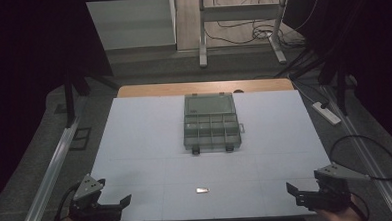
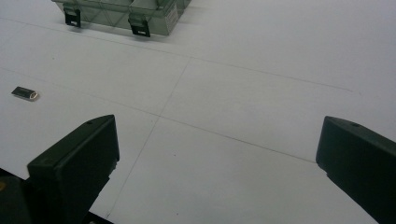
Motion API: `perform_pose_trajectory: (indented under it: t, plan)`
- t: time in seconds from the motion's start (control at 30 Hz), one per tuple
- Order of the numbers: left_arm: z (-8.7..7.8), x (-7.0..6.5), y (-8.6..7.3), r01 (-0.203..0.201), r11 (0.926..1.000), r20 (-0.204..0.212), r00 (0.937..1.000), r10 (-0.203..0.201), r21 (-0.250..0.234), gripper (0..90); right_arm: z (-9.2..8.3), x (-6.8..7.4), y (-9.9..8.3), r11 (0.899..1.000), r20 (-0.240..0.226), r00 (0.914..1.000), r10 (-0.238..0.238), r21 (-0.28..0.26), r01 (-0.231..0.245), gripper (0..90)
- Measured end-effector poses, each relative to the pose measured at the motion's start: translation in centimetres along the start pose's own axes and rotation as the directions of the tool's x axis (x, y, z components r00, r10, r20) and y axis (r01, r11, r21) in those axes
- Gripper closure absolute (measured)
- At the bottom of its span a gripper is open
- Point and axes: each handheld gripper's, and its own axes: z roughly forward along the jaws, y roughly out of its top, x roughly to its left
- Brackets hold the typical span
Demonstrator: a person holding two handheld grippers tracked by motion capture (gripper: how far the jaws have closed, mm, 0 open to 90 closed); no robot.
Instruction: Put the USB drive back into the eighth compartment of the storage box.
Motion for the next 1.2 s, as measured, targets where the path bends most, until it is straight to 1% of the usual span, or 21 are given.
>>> perform_pose_trajectory:
  t: [0.07, 0.13, 0.23, 0.43, 0.67, 0.83, 0.9, 0.97, 1.0, 1.1, 1.13, 1.2]
  plan:
    - [0.00, 0.02, -0.03, 0.001, 1.0000, -0.002, 1.0000, -0.001, 0.002, 1.7, 0.07, -0.02, 0.04, 1.000, -0.004, 1.0000, 0.002, 0.007, -0.002, 0.2]
    - [0.04, -0.04, -0.02, 0.000, 1.0000, -0.003, 1.0000, 0.000, 0.006, 1.9, 0.15, 0.09, 0.07, 1.000, -0.005, 1.0000, -0.008, 0.010, 0.008, 0.3]
    - [0.05, -0.01, -0.02, -0.002, 1.0000, 0.008, 1.0000, 0.002, 0.006, 2.1, 0.20, 0.20, 0.08, 1.000, -0.004, 0.9997, -0.024, 0.016, 0.024, 0.4]
    - [-0.04, 0.03, -0.09, -0.006, 1.0000, 0.023, 0.9997, 0.006, -0.005, 2.2, 0.29, 0.18, 0.13, 0.999, -0.022, 0.9994, -0.028, 0.029, 0.029, 1.0]
    - [-0.11, -0.04, -0.08, -0.012, 0.9999, 0.018, 0.9998, 0.012, -0.007, 2.1, 0.36, 0.24, 0.16, 0.999, -0.033, 0.9989, -0.032, 0.034, 0.033, 1.4]
    - [-0.12, -0.06, -0.09, -0.012, 0.9999, 0.020, 0.9997, 0.012, -0.011, 2.0, 0.28, 0.29, 0.16, 0.999, -0.042, 0.9982, -0.043, 0.027, 0.045, 1.4]
    - [-0.13, -0.05, -0.10, -0.013, 0.9998, 0.022, 0.9997, 0.013, -0.012, 2.0, 0.28, 0.36, 0.19, 0.998, -0.051, 0.9974, -0.051, 0.024, 0.052, 1.5]
    - [-0.14, -0.05, -0.11, -0.013, 0.9998, 0.023, 0.9997, 0.013, -0.013, 2.0, 0.38, 0.43, 0.25, 0.997, -0.068, 0.9957, -0.063, 0.034, 0.065, 1.4]
    - [-0.14, -0.03, -0.12, -0.013, 0.9998, 0.024, 0.9996, 0.014, -0.013, 2.0, 0.38, 0.43, 0.25, 0.997, -0.068, 0.9957, -0.063, 0.034, 0.065, 1.4]
    - [-0.15, -0.03, -0.13, -0.014, 0.9998, 0.025, 0.9996, 0.014, -0.014, 2.0, 0.58, 0.65, 0.40, 0.997, -0.102, 0.9923, -0.071, 0.035, 0.075, 1.0]
    - [-0.15, -0.03, -0.13, -0.014, 0.9998, 0.024, 0.9996, 0.015, -0.015, 2.0, 0.74, 0.84, 0.51, 0.996, -0.112, 0.9902, -0.083, 0.033, 0.087, 0.3]
    - [-0.15, -0.05, -0.13, -0.016, 0.9998, 0.024, 0.9996, 0.016, -0.014, 2.0, 0.88, 0.91, 0.55, 0.995, -0.116, 0.9887, -0.095, 0.033, 0.099, 0.0]
